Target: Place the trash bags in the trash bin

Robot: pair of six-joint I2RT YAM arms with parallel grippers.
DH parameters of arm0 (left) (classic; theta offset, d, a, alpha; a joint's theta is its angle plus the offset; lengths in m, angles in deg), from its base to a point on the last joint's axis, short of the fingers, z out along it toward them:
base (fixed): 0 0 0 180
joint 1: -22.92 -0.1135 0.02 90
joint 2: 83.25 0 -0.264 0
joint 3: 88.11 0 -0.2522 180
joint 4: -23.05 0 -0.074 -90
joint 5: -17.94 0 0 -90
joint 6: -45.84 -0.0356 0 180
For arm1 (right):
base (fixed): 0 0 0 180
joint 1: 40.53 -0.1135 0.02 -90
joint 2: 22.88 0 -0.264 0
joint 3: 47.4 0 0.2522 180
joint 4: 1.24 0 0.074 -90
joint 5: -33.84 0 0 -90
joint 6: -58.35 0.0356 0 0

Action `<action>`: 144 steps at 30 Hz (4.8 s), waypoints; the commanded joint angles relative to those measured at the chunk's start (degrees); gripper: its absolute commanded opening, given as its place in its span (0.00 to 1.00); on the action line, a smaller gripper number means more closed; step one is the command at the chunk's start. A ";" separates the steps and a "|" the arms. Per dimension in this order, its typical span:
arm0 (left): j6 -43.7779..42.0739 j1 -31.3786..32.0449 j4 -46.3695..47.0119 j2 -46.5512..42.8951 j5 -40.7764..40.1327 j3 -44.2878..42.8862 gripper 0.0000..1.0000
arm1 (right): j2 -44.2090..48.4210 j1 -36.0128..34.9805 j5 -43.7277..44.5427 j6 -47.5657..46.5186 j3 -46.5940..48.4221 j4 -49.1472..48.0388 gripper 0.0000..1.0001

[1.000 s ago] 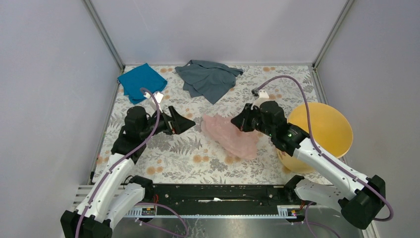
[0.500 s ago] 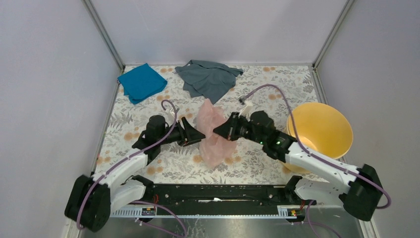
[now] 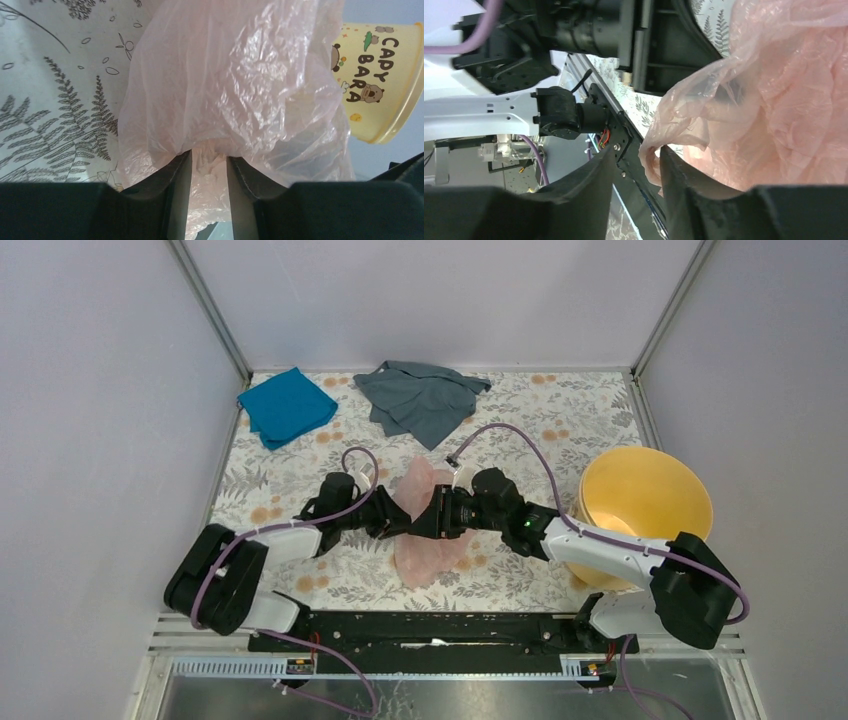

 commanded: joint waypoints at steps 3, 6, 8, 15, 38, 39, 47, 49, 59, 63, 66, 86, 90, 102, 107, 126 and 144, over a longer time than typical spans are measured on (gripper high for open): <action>-8.70 0.08 -15.95 -12.74 -8.48 -2.97 0.61 | 2.35 -0.33 0.14 -7.61 4.80 4.85 0.62; -9.80 0.09 -21.80 -20.22 -11.01 -4.22 0.79 | 3.45 -0.33 2.10 -11.42 7.17 10.81 0.72; -9.95 0.48 -23.25 -24.34 -11.66 -4.85 0.94 | 5.73 -0.31 5.99 -13.50 7.81 14.10 0.79; -14.28 13.30 -31.40 -22.00 -22.01 -15.61 0.99 | 14.45 -0.31 13.23 -16.85 7.13 18.81 0.87; -16.73 31.16 -38.24 -6.26 -48.12 -28.23 0.29 | 28.62 -0.30 34.02 -21.35 3.05 35.46 0.90; -16.83 30.94 -37.18 -7.47 -47.07 -26.49 0.21 | 26.82 -0.30 33.04 -21.62 2.96 34.27 0.90; -15.66 29.49 -25.36 -17.39 -39.01 -16.53 0.00 | 7.61 -0.36 17.80 -20.26 5.15 23.72 0.78; -15.70 29.23 -24.92 -18.13 -38.85 -15.86 0.00 | 3.69 -0.64 14.54 -18.21 4.80 19.71 0.78; -16.07 27.78 -27.44 -21.08 -40.57 -15.27 0.00 | -6.49 -0.86 26.50 -13.05 3.97 14.83 0.32; -17.40 24.57 -34.88 -29.90 -45.45 -16.92 0.00 | -3.63 2.50 32.74 -15.06 4.19 20.04 0.00; -20.33 23.50 -42.31 -38.00 -52.55 -19.20 0.00 | -1.71 8.64 28.32 -17.02 3.09 19.97 0.00; -38.46 23.56 -58.28 -48.20 -42.27 -42.84 0.00 | -3.16 15.43 2.36 -26.64 4.12 12.68 0.00; -39.84 23.53 -61.89 -47.73 -51.38 -46.47 0.00 | -3.18 15.43 10.30 -30.70 5.59 18.51 0.01; -36.72 23.56 -59.85 -29.63 -46.62 -48.40 0.00 | -6.96 14.61 6.31 -23.98 15.36 22.21 0.41; -34.47 28.34 -56.81 -22.74 -61.57 -49.92 0.00 | -4.31 14.64 16.05 -28.51 19.88 36.66 0.68; -41.09 31.65 -64.93 -5.77 -65.30 -67.30 0.00 | 7.07 14.64 16.60 -27.30 9.90 34.28 0.80; -31.86 41.94 -45.89 -4.57 -44.26 -49.46 0.94 | 14.28 14.72 22.85 -26.23 4.37 37.20 0.81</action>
